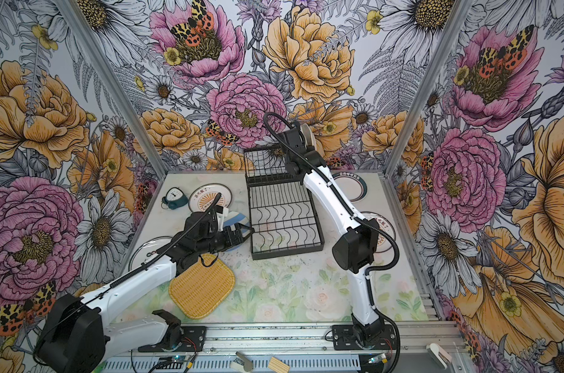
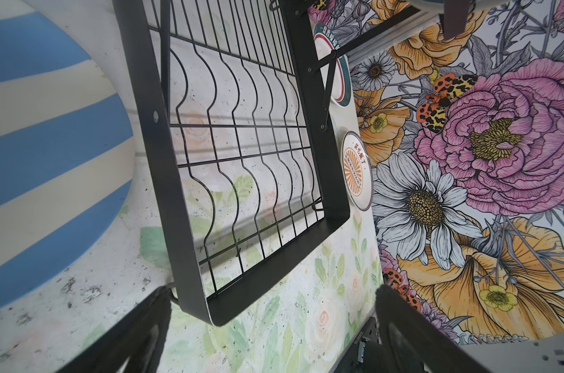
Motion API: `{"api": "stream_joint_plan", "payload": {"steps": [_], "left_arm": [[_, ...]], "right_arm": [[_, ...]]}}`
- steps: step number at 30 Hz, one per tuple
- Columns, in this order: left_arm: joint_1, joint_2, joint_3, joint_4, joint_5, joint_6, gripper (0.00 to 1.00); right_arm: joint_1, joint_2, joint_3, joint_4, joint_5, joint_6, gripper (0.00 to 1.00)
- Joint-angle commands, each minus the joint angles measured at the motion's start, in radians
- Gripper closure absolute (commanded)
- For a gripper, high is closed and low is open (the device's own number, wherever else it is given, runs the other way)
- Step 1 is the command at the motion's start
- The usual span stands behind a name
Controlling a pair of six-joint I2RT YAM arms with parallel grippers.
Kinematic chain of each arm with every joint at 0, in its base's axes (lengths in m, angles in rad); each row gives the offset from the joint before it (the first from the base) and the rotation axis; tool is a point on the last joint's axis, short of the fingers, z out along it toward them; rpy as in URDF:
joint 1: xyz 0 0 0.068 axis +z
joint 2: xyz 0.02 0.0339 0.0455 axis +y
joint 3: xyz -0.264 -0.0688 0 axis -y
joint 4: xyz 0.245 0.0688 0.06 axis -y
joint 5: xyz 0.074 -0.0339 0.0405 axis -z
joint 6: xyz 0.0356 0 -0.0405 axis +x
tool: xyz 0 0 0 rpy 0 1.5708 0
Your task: Load the plates into the dish rack
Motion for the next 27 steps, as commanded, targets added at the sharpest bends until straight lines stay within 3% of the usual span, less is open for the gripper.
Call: {"api": "stream_joint_plan", "payload": {"steps": [1, 14, 27], "left_arm": [[0.009, -0.010, 0.015, 0.023, 0.006, 0.019, 0.01], [0.006, -0.011, 0.046, -0.060, -0.033, 0.036, 0.01], [0.014, -0.208, 0.044, -0.489, -0.361, 0.037, 0.01]], "right_arm": [[0.005, -0.092, -0.023, 0.010, 0.013, 0.002, 0.55], [0.054, -0.321, -0.260, 0.009, -0.049, 0.071, 0.34], [0.110, -0.627, -0.647, 0.004, -0.244, 0.294, 0.29]]}}
